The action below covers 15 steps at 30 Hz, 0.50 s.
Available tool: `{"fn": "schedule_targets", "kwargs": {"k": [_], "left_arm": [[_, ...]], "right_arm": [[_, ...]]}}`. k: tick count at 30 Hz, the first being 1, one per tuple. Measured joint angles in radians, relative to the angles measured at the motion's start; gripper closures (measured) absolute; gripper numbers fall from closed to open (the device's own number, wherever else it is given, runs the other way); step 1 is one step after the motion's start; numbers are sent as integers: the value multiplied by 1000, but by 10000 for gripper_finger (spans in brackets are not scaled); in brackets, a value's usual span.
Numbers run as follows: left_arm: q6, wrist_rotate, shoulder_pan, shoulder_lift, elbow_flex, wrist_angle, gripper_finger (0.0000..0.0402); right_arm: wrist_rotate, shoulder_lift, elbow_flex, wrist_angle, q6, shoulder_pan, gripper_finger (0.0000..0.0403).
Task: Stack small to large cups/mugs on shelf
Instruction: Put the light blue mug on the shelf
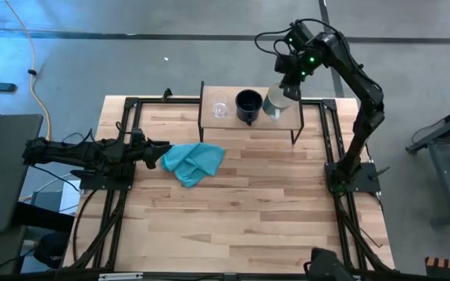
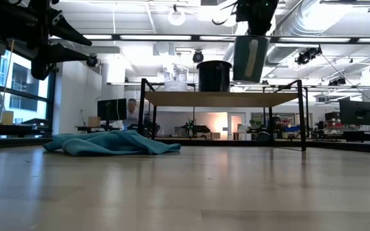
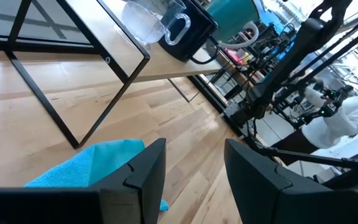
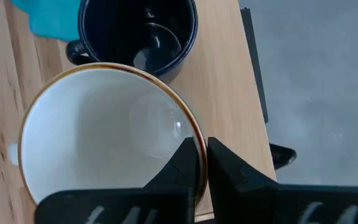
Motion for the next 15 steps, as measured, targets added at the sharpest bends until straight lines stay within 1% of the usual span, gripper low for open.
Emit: {"fn": "schedule_targets", "kwargs": {"k": [7,15], "left_arm": [[0,8,0,0,0,0,250],[0,7,0,0,0,-1,250]], "right_arm": [[3,-1,-16,-3,5,-26,403],[2,-2,-16,-3,4,-26,403]]}}
